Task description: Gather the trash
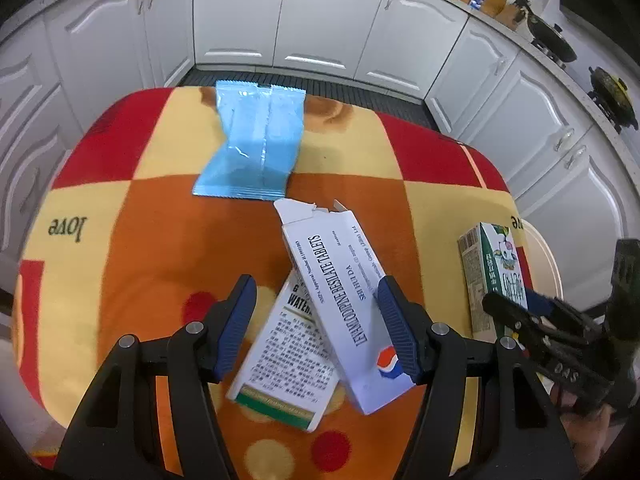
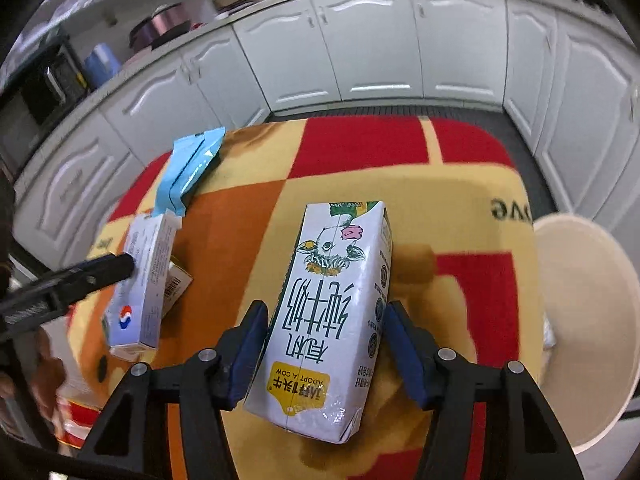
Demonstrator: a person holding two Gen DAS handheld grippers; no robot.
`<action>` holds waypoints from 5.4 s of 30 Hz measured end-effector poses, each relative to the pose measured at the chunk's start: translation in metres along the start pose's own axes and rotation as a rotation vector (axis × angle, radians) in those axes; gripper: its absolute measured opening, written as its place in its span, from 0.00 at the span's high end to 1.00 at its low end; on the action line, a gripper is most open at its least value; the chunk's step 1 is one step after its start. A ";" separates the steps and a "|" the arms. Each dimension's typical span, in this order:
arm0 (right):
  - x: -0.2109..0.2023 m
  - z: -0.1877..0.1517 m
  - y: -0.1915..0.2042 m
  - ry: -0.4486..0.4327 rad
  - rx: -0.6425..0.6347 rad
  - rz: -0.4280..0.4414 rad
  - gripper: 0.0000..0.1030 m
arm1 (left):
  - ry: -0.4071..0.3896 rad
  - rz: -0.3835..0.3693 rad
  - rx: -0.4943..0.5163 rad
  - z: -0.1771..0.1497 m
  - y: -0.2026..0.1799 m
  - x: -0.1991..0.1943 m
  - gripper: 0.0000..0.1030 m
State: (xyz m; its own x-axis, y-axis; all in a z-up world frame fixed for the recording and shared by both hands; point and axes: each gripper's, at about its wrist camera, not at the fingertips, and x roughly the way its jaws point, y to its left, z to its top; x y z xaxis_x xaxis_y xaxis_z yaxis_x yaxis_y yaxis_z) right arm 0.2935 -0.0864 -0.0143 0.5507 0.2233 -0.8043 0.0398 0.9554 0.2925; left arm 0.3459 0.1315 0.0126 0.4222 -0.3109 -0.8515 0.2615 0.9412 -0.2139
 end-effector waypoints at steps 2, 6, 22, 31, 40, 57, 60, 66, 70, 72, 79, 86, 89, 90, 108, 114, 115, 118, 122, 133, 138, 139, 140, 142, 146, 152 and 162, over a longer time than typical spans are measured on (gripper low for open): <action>0.000 -0.002 -0.001 0.002 0.017 0.010 0.42 | -0.004 0.018 -0.001 0.001 -0.006 0.003 0.38; 0.002 -0.004 -0.002 0.016 0.028 0.000 0.34 | -0.009 0.063 0.035 0.002 -0.024 0.009 0.37; -0.012 -0.011 0.004 -0.032 -0.035 0.014 0.44 | -0.061 0.034 0.141 -0.002 -0.023 0.001 0.53; -0.040 -0.015 0.015 -0.083 -0.055 0.027 0.44 | -0.138 -0.012 0.159 -0.008 -0.034 -0.039 0.53; -0.052 -0.025 0.009 -0.058 -0.053 0.014 0.56 | -0.161 -0.033 0.192 -0.016 -0.058 -0.048 0.53; -0.038 -0.038 0.003 -0.001 -0.073 -0.006 0.59 | -0.155 -0.021 0.217 -0.023 -0.071 -0.044 0.53; -0.053 -0.036 -0.003 -0.049 -0.054 0.001 0.60 | -0.153 -0.025 0.221 -0.023 -0.078 -0.042 0.53; -0.078 -0.030 -0.026 -0.102 -0.009 -0.024 0.60 | -0.148 -0.055 0.244 -0.021 -0.101 -0.038 0.53; -0.096 -0.030 -0.048 -0.137 0.029 -0.051 0.60 | -0.145 -0.079 0.273 -0.020 -0.123 -0.035 0.53; -0.105 -0.031 -0.060 -0.154 0.046 -0.075 0.60 | -0.142 -0.093 0.289 -0.020 -0.137 -0.032 0.53; -0.126 -0.036 -0.108 -0.181 0.116 -0.155 0.60 | -0.115 -0.152 0.328 -0.019 -0.184 -0.017 0.53; -0.135 -0.044 -0.156 -0.185 0.200 -0.213 0.60 | -0.078 -0.197 0.378 -0.019 -0.234 0.005 0.53; -0.133 -0.048 -0.173 -0.180 0.235 -0.224 0.60 | -0.054 -0.216 0.382 -0.019 -0.252 0.018 0.53; -0.134 -0.050 -0.177 -0.179 0.242 -0.225 0.60 | -0.047 -0.221 0.383 -0.019 -0.258 0.023 0.53; -0.119 -0.054 -0.221 -0.154 0.324 -0.245 0.60 | -0.011 -0.238 0.405 -0.017 -0.298 0.072 0.53; -0.115 -0.050 -0.228 -0.152 0.345 -0.246 0.60 | -0.010 -0.241 0.407 -0.017 -0.300 0.076 0.53; -0.114 -0.049 -0.230 -0.152 0.348 -0.245 0.60 | -0.009 -0.244 0.404 -0.017 -0.300 0.076 0.53; -0.112 -0.048 -0.232 -0.154 0.357 -0.246 0.60 | -0.004 -0.257 0.399 -0.017 -0.300 0.078 0.52; -0.110 -0.046 -0.233 -0.152 0.360 -0.257 0.59 | -0.002 -0.258 0.403 -0.018 -0.299 0.079 0.48; -0.109 -0.049 -0.230 -0.149 0.371 -0.260 0.52 | -0.016 -0.245 0.399 -0.020 -0.290 0.071 0.40; -0.109 -0.050 -0.222 -0.145 0.360 -0.258 0.51 | -0.042 -0.223 0.401 -0.022 -0.282 0.061 0.40; -0.109 -0.050 -0.219 -0.146 0.356 -0.260 0.51 | -0.048 -0.217 0.400 -0.023 -0.280 0.059 0.40; -0.110 -0.050 -0.216 -0.147 0.350 -0.262 0.51 | -0.054 -0.209 0.400 -0.023 -0.278 0.057 0.40; -0.111 -0.049 -0.208 -0.148 0.339 -0.260 0.51 | -0.064 -0.200 0.394 -0.023 -0.273 0.053 0.40; -0.113 -0.047 -0.192 -0.155 0.313 -0.255 0.51 | -0.088 -0.185 0.369 -0.019 -0.259 0.042 0.40; -0.114 -0.043 -0.162 -0.170 0.268 -0.240 0.44 | -0.117 -0.155 0.336 -0.018 -0.233 0.028 0.40; -0.108 -0.035 -0.118 -0.179 0.199 -0.215 0.42 | -0.169 -0.098 0.276 -0.013 -0.182 0.002 0.40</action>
State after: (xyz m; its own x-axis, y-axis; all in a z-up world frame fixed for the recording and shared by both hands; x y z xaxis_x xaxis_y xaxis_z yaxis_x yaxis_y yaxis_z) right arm 0.2004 -0.2160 0.0198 0.6492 -0.0334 -0.7599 0.3230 0.9166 0.2357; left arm 0.2878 -0.0390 0.0440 0.5151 -0.4374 -0.7371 0.5231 0.8417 -0.1339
